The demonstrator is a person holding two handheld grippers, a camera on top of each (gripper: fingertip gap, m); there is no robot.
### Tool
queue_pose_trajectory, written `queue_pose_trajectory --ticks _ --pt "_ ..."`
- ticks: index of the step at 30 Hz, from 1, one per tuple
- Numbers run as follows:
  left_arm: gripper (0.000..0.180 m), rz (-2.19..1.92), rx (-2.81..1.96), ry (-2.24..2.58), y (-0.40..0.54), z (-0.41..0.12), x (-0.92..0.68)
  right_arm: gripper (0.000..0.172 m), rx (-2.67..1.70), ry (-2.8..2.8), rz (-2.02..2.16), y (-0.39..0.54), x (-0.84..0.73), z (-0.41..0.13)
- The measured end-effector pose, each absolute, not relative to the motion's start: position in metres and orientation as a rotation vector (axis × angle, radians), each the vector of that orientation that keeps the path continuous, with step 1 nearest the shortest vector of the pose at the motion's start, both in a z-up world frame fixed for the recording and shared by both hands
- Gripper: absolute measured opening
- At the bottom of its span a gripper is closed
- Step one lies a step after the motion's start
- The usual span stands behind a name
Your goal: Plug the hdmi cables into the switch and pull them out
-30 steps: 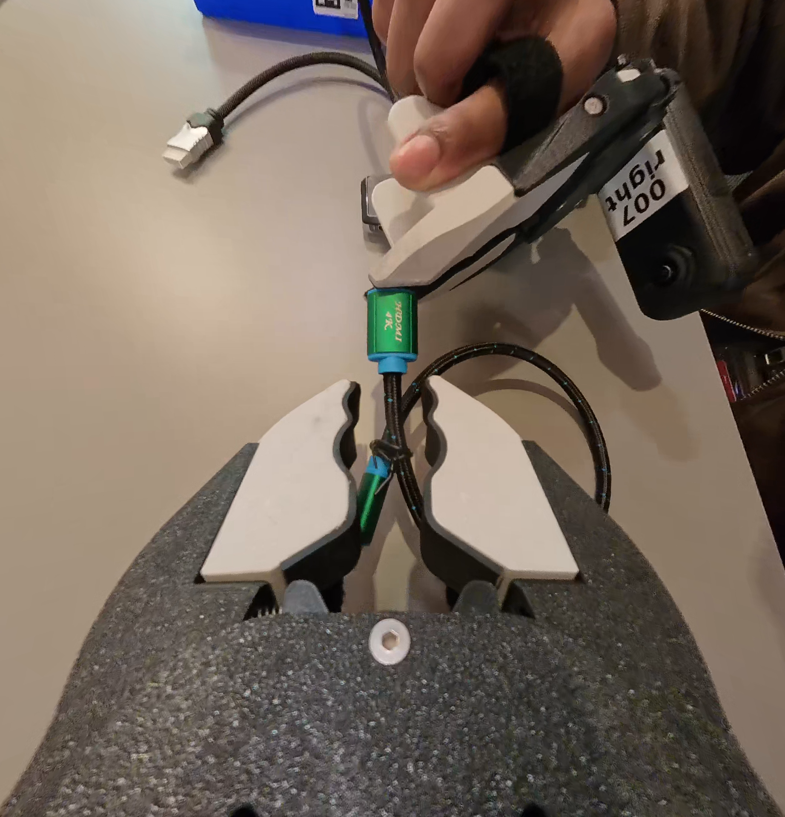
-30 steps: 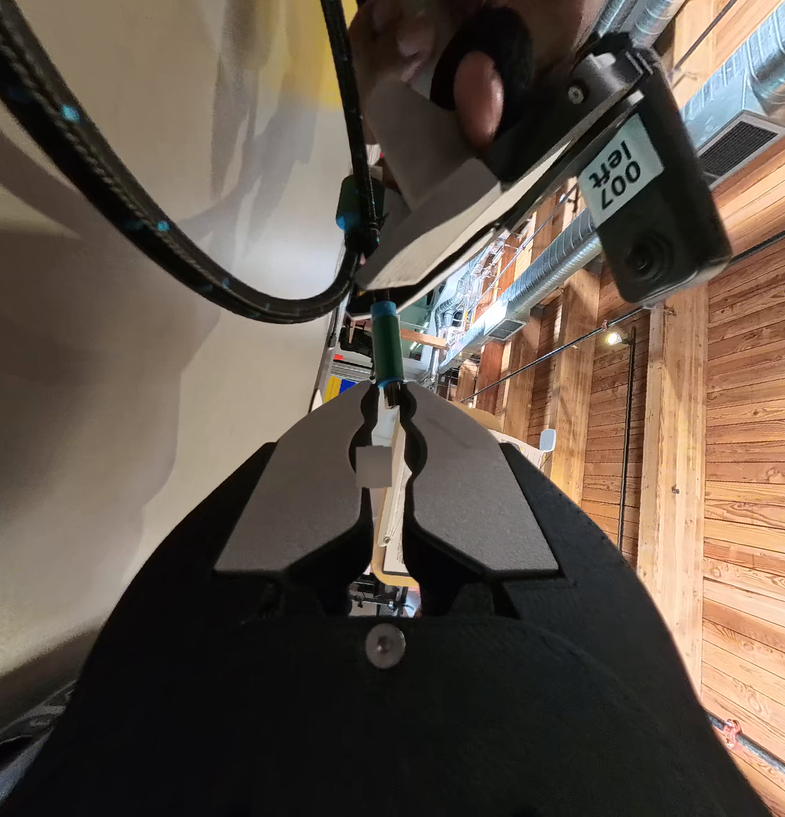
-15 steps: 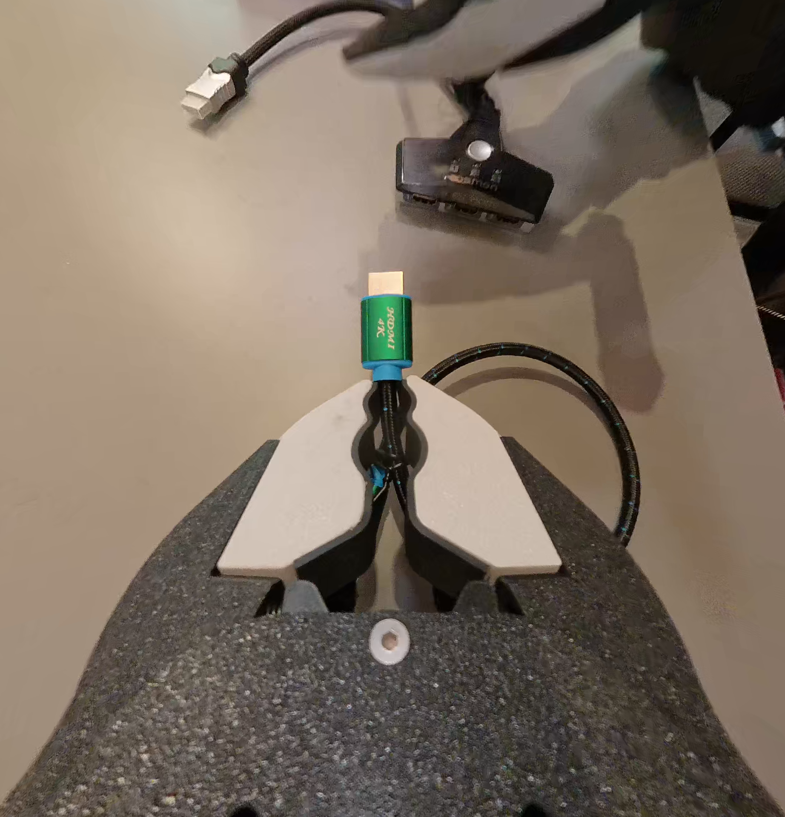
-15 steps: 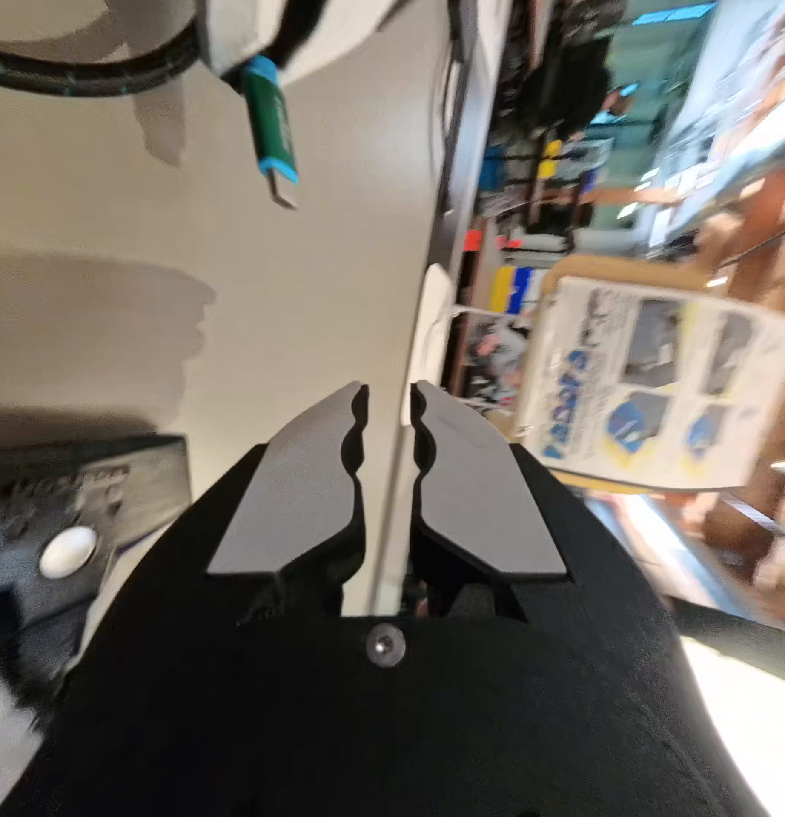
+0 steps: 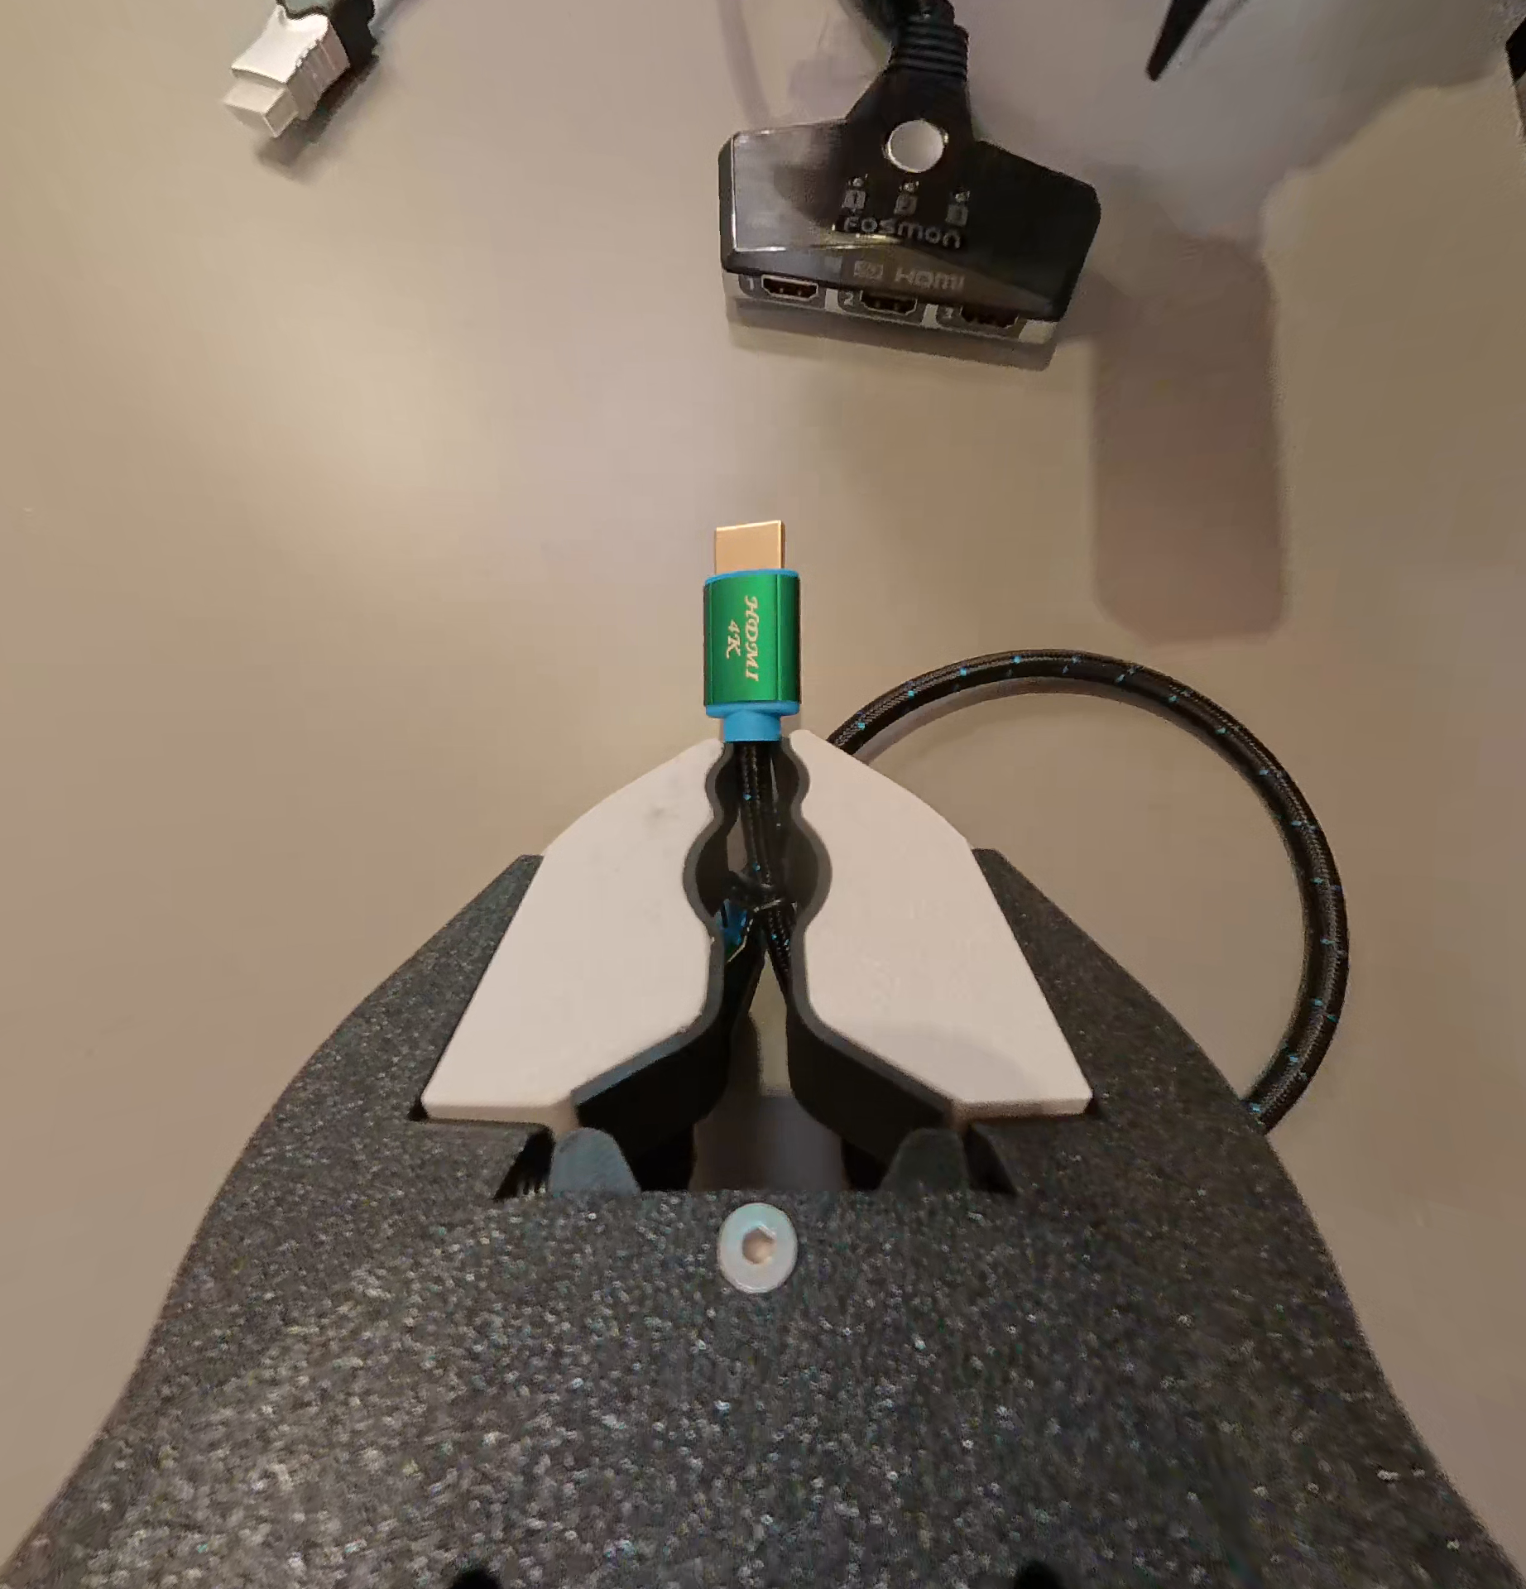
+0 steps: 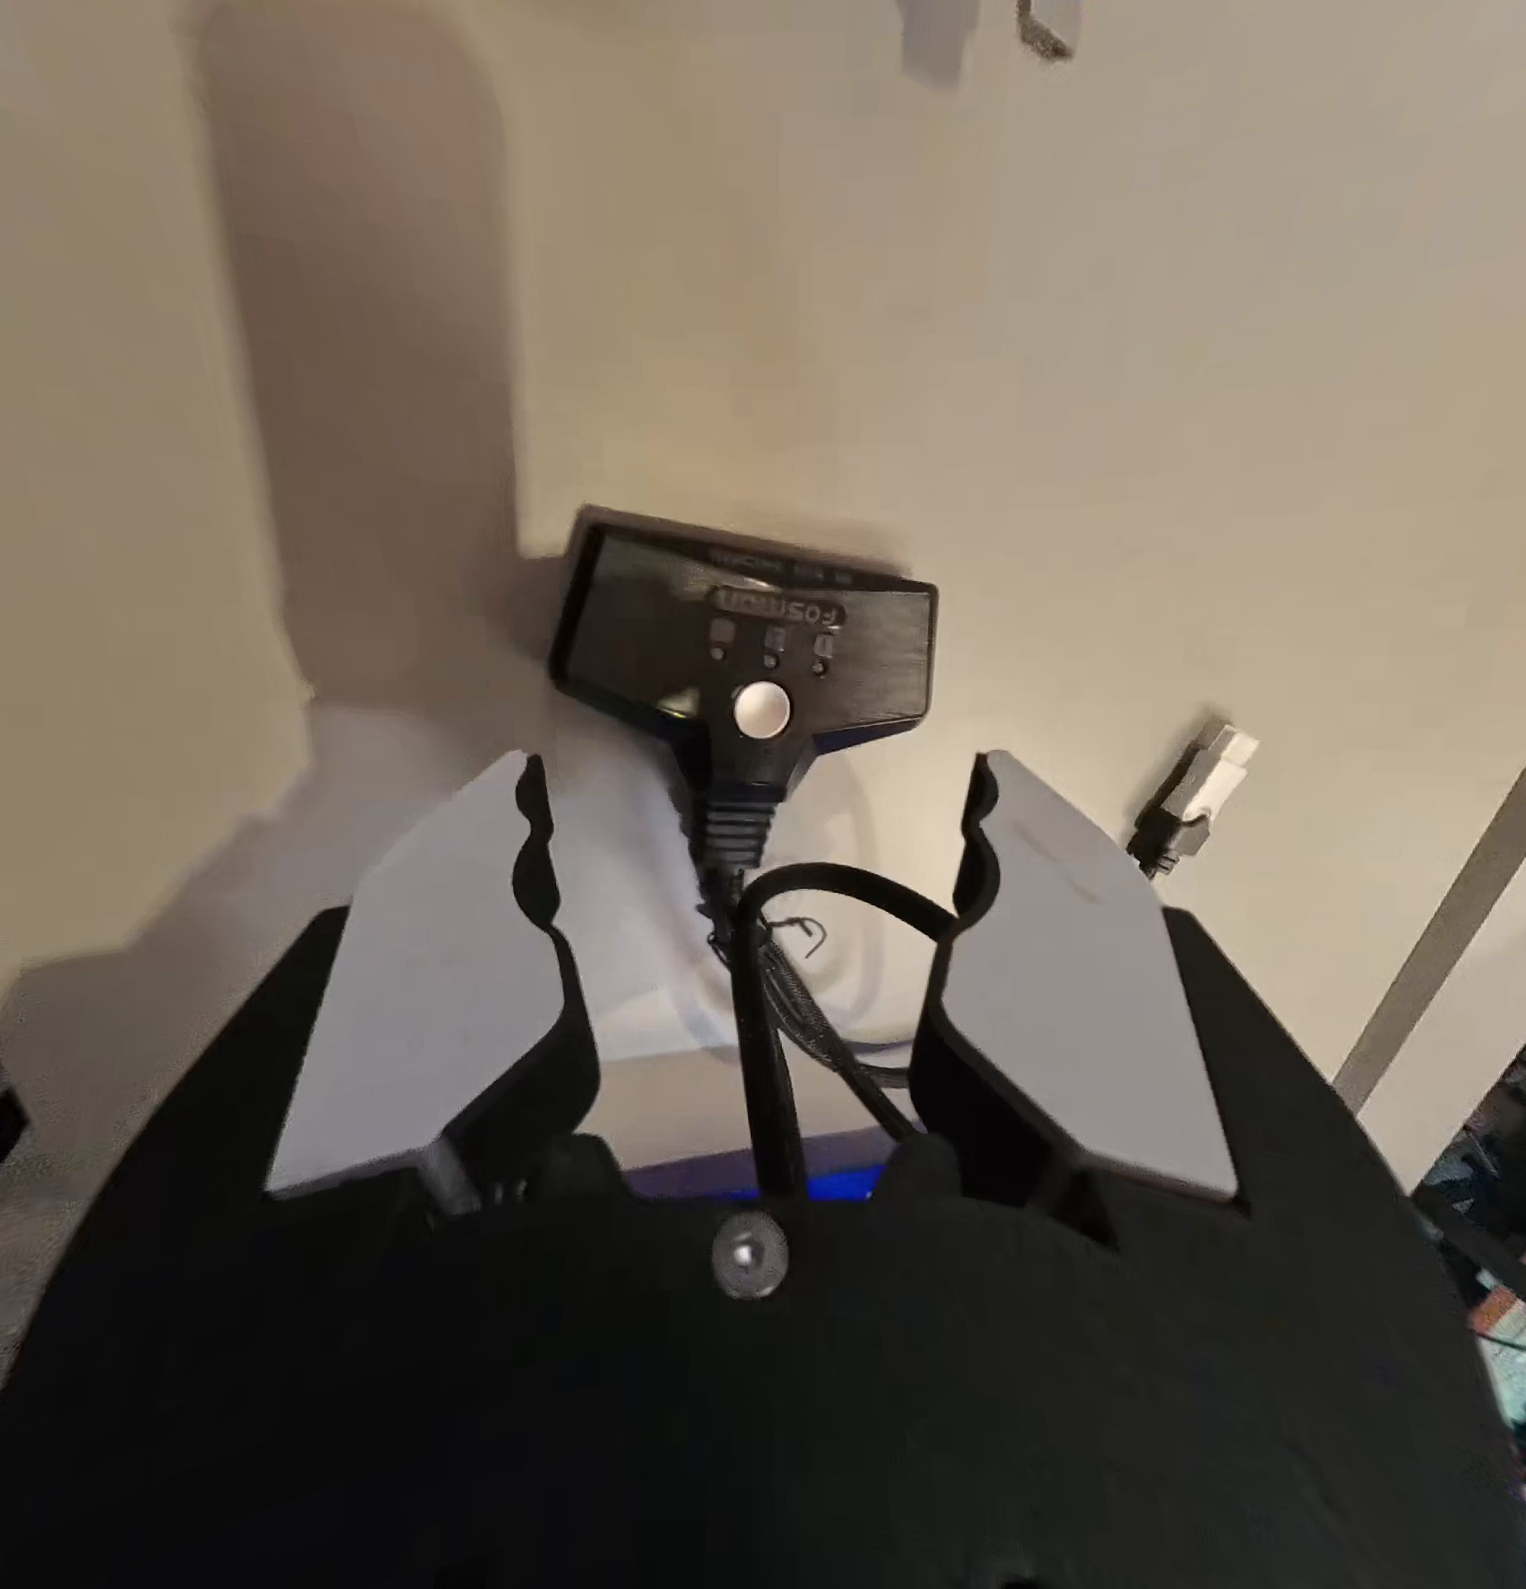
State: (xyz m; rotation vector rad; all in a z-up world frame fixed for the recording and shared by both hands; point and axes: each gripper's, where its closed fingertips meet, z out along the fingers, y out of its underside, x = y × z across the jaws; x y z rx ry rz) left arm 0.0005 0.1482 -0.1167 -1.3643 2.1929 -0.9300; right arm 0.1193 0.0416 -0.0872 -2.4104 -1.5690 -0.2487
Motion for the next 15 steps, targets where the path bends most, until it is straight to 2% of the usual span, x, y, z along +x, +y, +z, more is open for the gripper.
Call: queue_pose_trajectory --ticks 1,4,9,14,15 --pt "0.008 -0.932 -1.362 2.194 0.148 -0.116 0.001 0.091 -2.406 -1.581 -0.239 0.044 0.122 -0.089" --pt "0.008 -0.928 -1.358 2.193 0.148 -0.117 0.001 0.073 -2.390 -1.661 -0.202 0.051 0.126 -0.093" --pt "0.008 -0.934 -1.356 2.188 0.148 -0.116 0.001 0.074 -2.386 -1.810 -0.192 0.052 0.120 -0.093" --pt "0.008 -0.932 -1.355 2.189 0.148 -0.116 0.001 0.076 -2.718 -1.947 -0.363 0.032 0.172 -0.125" --pt "0.008 -0.932 -1.354 2.191 0.147 -0.116 0.001 0.071 -2.764 -1.957 -0.358 0.029 0.178 -0.132"
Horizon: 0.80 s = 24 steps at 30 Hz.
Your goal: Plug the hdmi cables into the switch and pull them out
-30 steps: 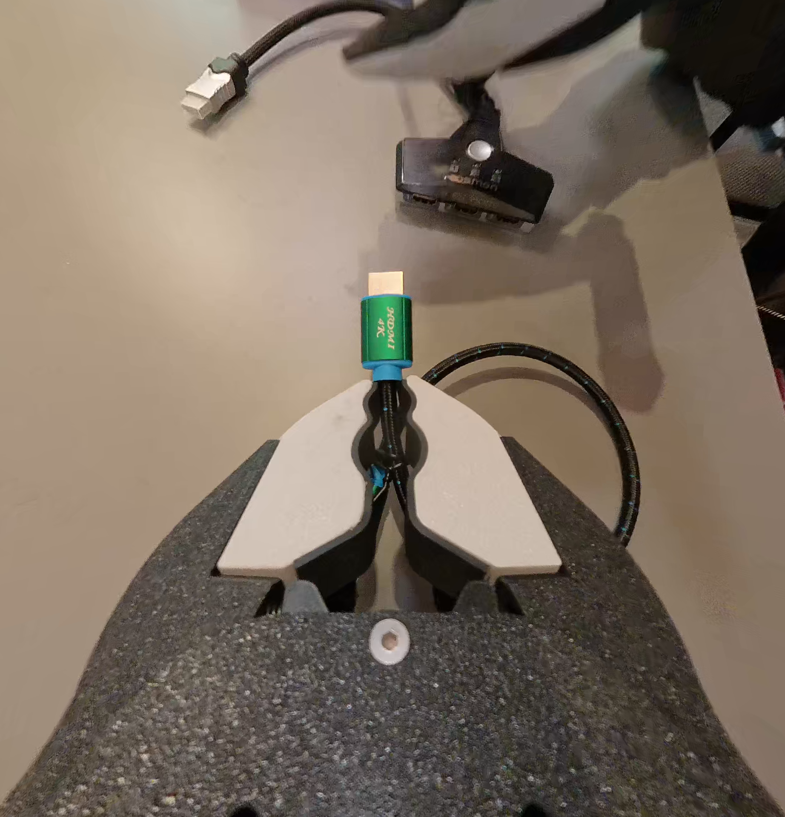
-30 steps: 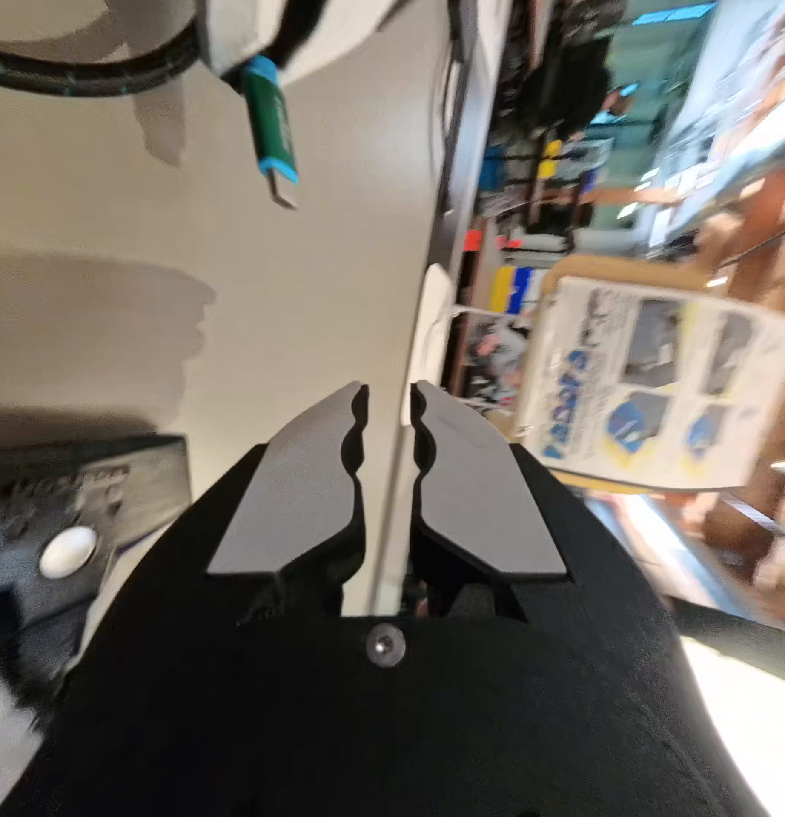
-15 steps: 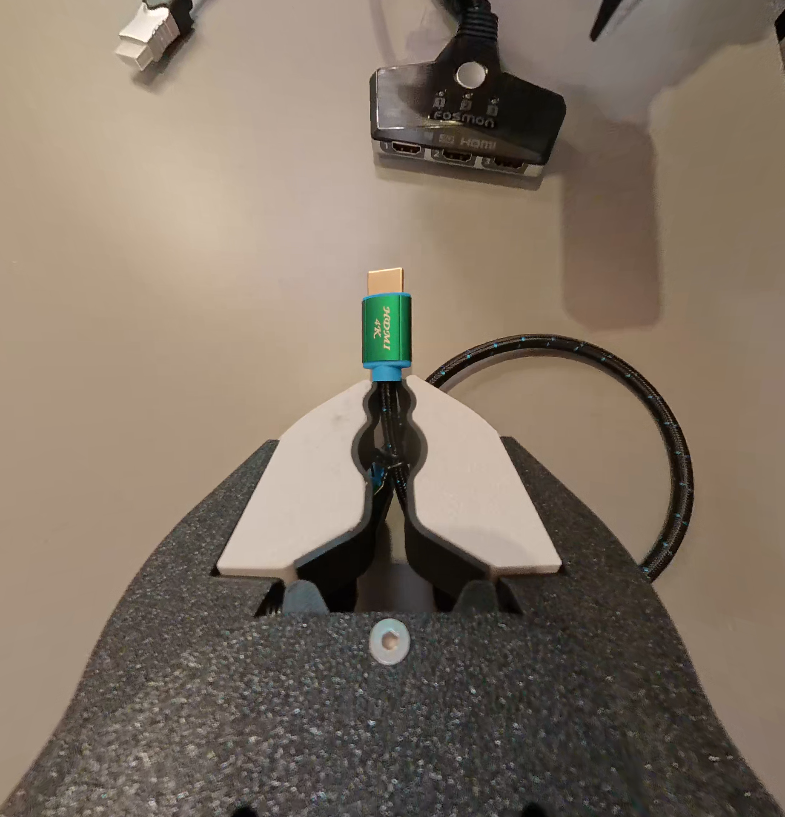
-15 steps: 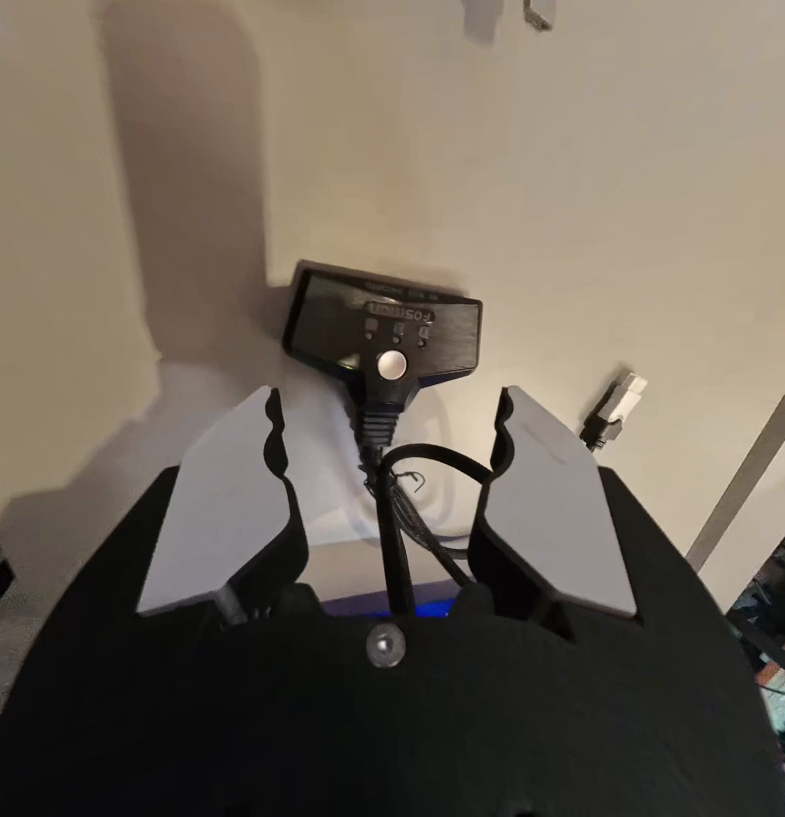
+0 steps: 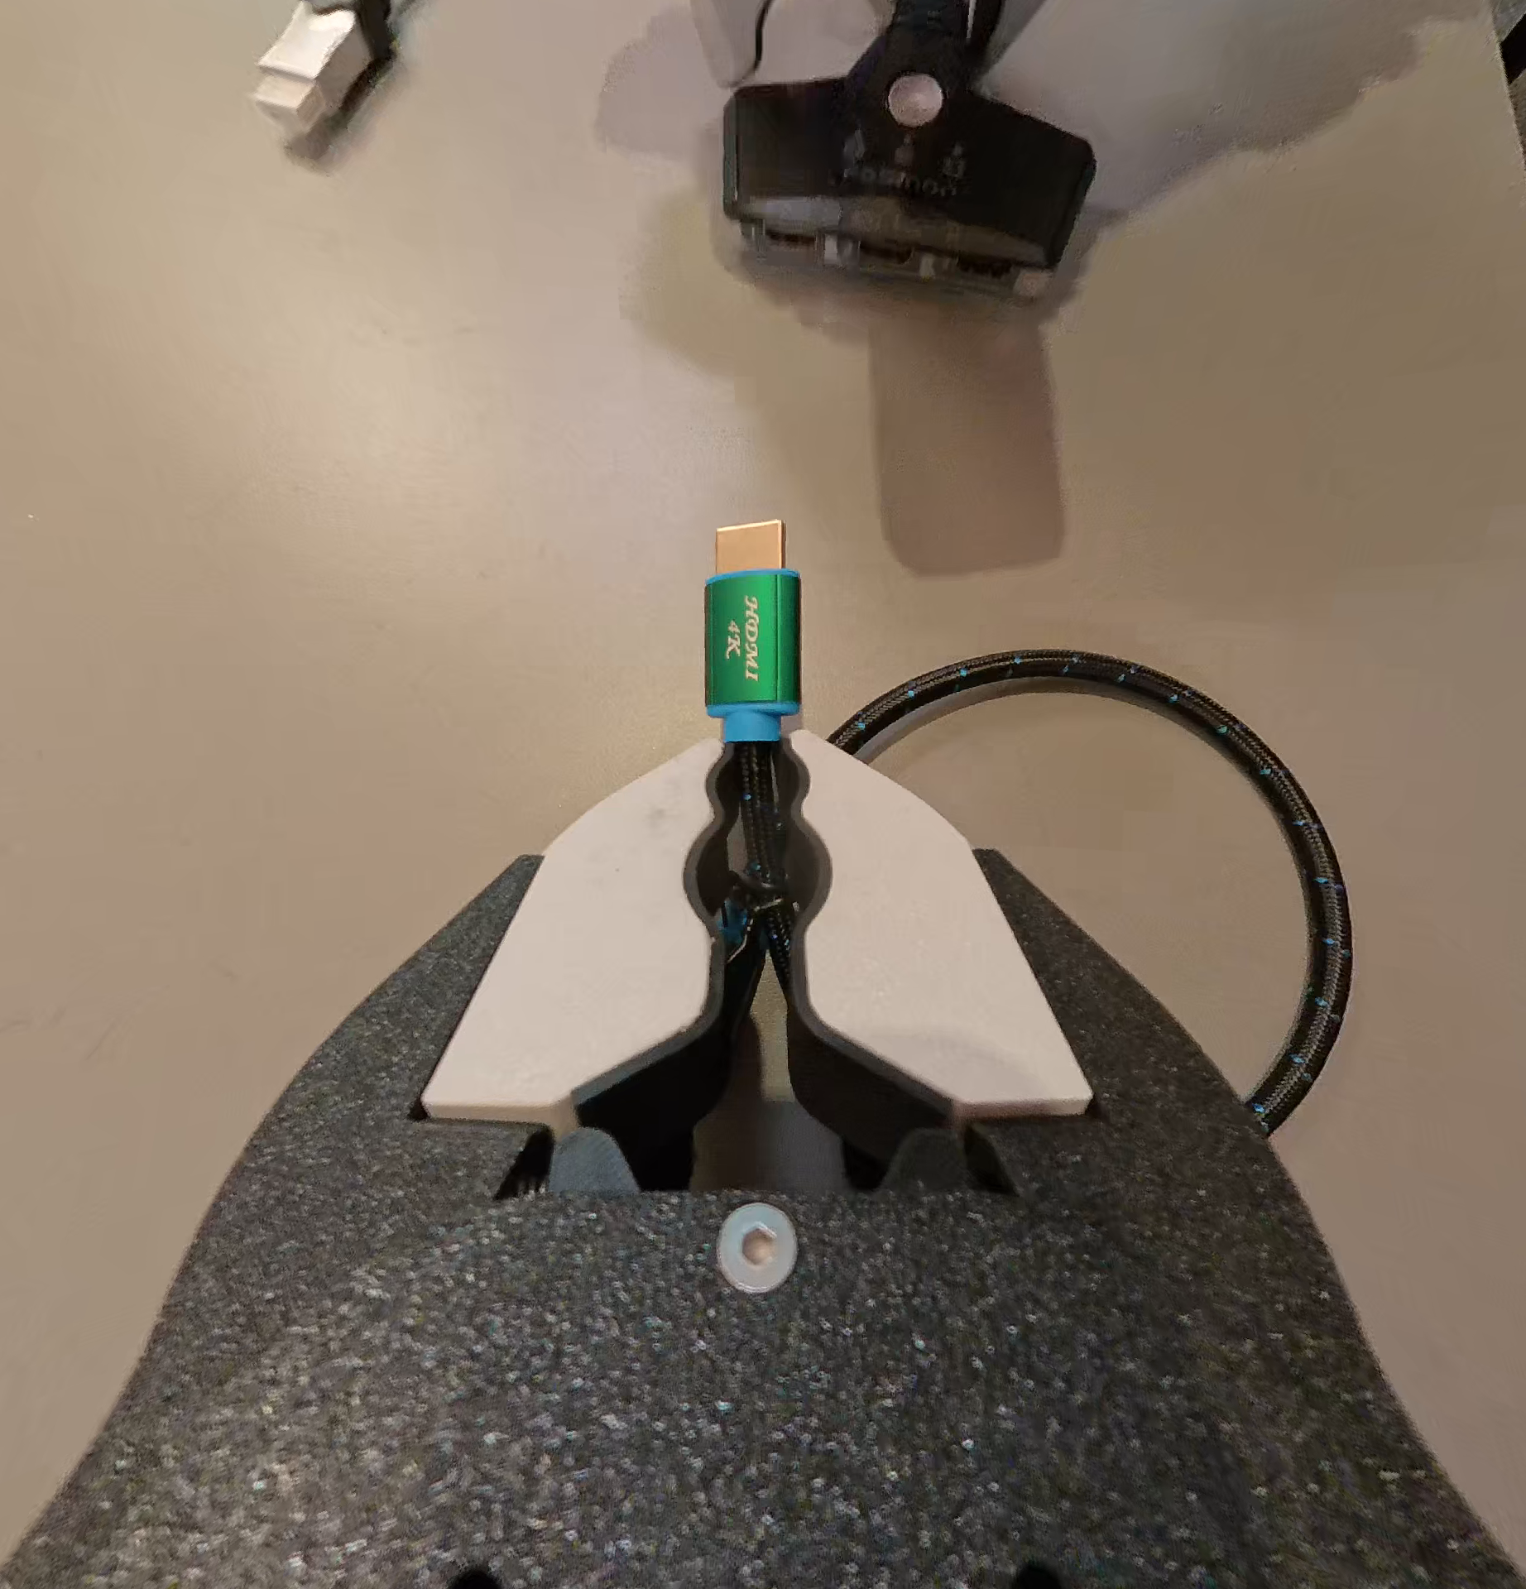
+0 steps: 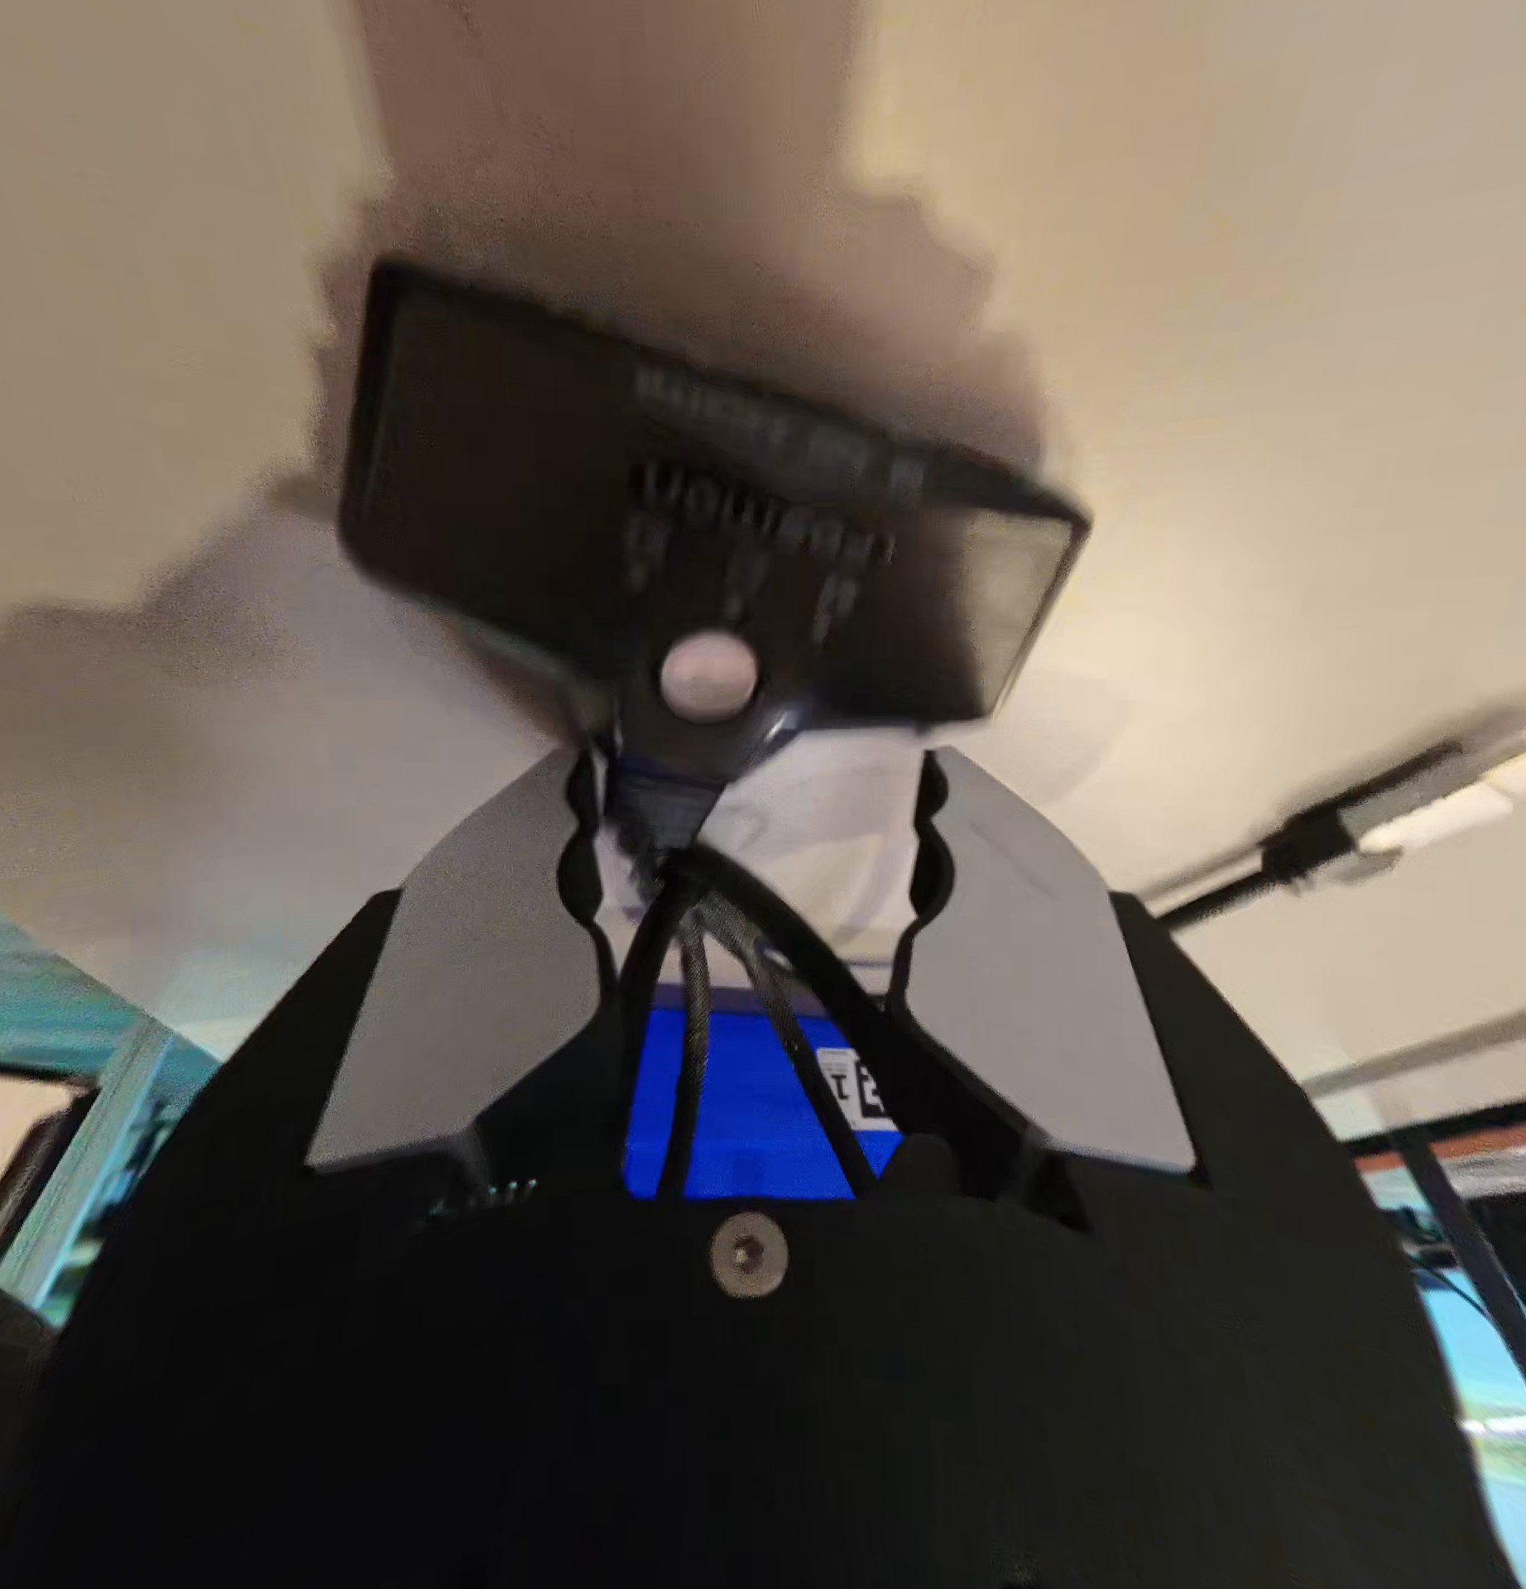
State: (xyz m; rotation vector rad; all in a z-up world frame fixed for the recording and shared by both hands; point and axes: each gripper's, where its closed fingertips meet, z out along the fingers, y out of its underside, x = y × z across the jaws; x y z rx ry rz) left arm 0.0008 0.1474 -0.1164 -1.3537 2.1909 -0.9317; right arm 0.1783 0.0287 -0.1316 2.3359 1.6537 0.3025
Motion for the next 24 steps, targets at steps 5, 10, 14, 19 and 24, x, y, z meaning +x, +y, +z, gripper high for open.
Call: queue_pose_trajectory --ticks 5,10,14,19,24 --pt "0.008 -0.930 -1.355 2.191 0.147 -0.117 0.001 0.058 2.454 1.658 0.147 0.031 0.171 -0.133" --pt "0.008 -0.921 -1.346 2.188 0.145 -0.116 0.003 0.038 2.623 1.728 -0.021 0.034 0.154 -0.132" --pt "0.008 -0.827 -1.262 2.194 0.143 -0.115 0.008 0.036 2.735 1.873 0.016 0.043 0.141 -0.127" --pt "0.008 -0.570 -1.082 2.157 0.151 -0.109 0.018 0.033 2.970 2.072 0.052 0.073 0.116 -0.102" --pt "0.008 -0.288 -0.905 2.041 0.168 -0.090 0.024 0.032 3.006 2.174 0.107 0.095 0.100 -0.097"
